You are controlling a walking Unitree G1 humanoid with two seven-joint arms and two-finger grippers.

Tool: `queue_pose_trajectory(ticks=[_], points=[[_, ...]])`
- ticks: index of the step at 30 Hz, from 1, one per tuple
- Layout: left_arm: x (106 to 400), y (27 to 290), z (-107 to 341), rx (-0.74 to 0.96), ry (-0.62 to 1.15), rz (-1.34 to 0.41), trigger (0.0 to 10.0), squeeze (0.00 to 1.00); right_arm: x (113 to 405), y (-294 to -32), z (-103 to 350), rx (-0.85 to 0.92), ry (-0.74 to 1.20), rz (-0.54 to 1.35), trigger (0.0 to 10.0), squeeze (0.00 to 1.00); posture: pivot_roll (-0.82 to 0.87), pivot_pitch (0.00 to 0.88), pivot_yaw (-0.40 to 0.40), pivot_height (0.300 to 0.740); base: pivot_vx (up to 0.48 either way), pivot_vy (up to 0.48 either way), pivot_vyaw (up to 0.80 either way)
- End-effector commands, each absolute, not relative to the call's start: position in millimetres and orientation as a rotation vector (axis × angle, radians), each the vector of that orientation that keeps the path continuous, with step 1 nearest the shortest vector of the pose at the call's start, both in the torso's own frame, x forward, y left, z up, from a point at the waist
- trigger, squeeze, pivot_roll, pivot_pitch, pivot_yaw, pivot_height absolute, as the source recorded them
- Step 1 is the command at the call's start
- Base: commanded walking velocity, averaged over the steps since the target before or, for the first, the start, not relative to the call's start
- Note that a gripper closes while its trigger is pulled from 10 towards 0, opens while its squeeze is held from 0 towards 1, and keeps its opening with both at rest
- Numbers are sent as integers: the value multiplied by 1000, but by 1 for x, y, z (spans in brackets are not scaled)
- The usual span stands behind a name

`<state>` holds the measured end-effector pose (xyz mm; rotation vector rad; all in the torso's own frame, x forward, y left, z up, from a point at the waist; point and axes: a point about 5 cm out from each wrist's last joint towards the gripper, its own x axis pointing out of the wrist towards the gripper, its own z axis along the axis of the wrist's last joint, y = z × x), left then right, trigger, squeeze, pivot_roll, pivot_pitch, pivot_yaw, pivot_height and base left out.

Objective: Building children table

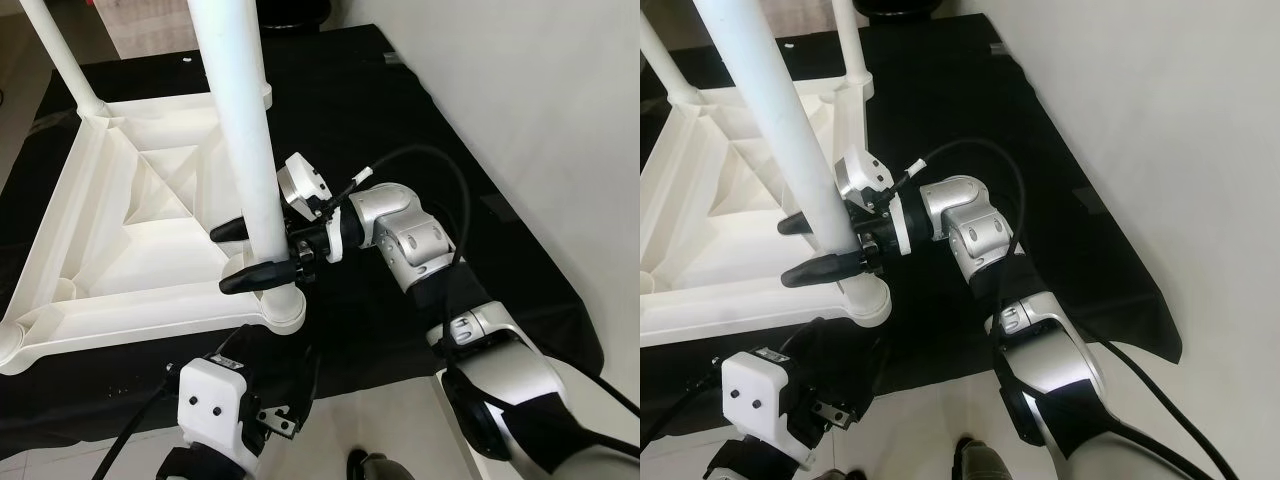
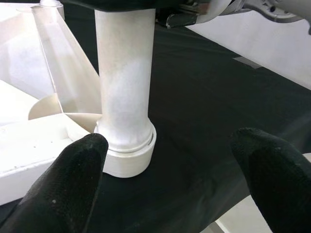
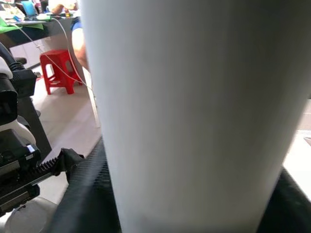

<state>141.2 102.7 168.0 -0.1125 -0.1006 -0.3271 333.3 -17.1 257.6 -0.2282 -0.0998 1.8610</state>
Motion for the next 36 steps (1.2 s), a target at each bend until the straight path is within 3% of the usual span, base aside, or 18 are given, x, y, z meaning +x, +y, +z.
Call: queue_pose_trajectory(ticks=[1,6,8,9,10,11,12,14,15,16,17,24,25,27,28,30,31,36], points=[[138,103,169,-111,-96,-321,10000,0,331,-11,261,-214,-132,1898,0,0,27,232,-26,740,0,0,0],[139,102,169,-113,-94,-321,10000,0,338,-30,265,-194,-209,1736,0,0,15,224,-25,740,0,0,0],[141,102,168,-113,-95,-321,10000,0,342,-42,265,-184,-235,1547,0,0,8,222,-30,740,0,0,0],[141,102,168,-113,-95,-321,10000,0,342,-42,265,-184,-235,1547,0,0,8,222,-30,740,0,0,0],[141,102,168,-112,-95,-321,10000,0,341,-45,258,-129,-203,1381,0,0,4,219,-33,740,0,0,0],[141,102,168,-112,-95,-321,10000,0,341,-45,258,-129,-203,1381,0,0,4,219,-33,740,0,0,0],[142,103,168,-110,-95,-320,10000,0,338,-45,249,-99,-168,1246,0,0,-1,216,-35,740,0,0,0],[144,105,167,-107,-95,-317,10000,0,322,-43,206,-84,-13,750,0,0,-23,215,-24,740,0,0,0],[145,106,167,-106,-95,-316,10000,0,313,-47,192,-89,47,593,0,0,-23,215,-24,740,0,0,0],[145,106,167,-106,-95,-316,10000,0,313,-47,192,-89,47,593,0,0,-23,215,-24,740,0,0,0],[149,107,165,-101,-95,-318,10000,0,289,-26,180,-112,43,674,0,0,-19,189,-4,740,0,0,0],[152,109,163,-96,-94,-317,10000,0,291,-12,183,-102,-1,786,0,0,-11,173,-1,740,0,0,0],[153,109,163,-95,-94,-316,10000,0,294,-11,186,-105,-12,811,1098,0,-2,176,-4,740,0,0,0],[153,109,163,-95,-94,-316,10000,0,294,-11,186,-105,-12,811,1098,0,-2,176,-4,740,0,0,0],[154,110,163,-93,-95,-313,10000,0,294,-10,189,-112,-19,820,10000,0,-2,176,-4,740,0,0,0],[155,110,163,-92,-96,-309,10000,0,295,-9,194,-99,-45,880,10000,0,6,172,3,740,0,0,0],[155,110,164,-90,-96,-307,10000,0,294,-9,200,-90,-65,914,10000,949,16,174,-3,740,0,0,0],[155,111,164,-91,-95,-306,10000,0,298,-14,216,-88,-123,1078,10000,1000,19,179,-6,740,0,0,0]])
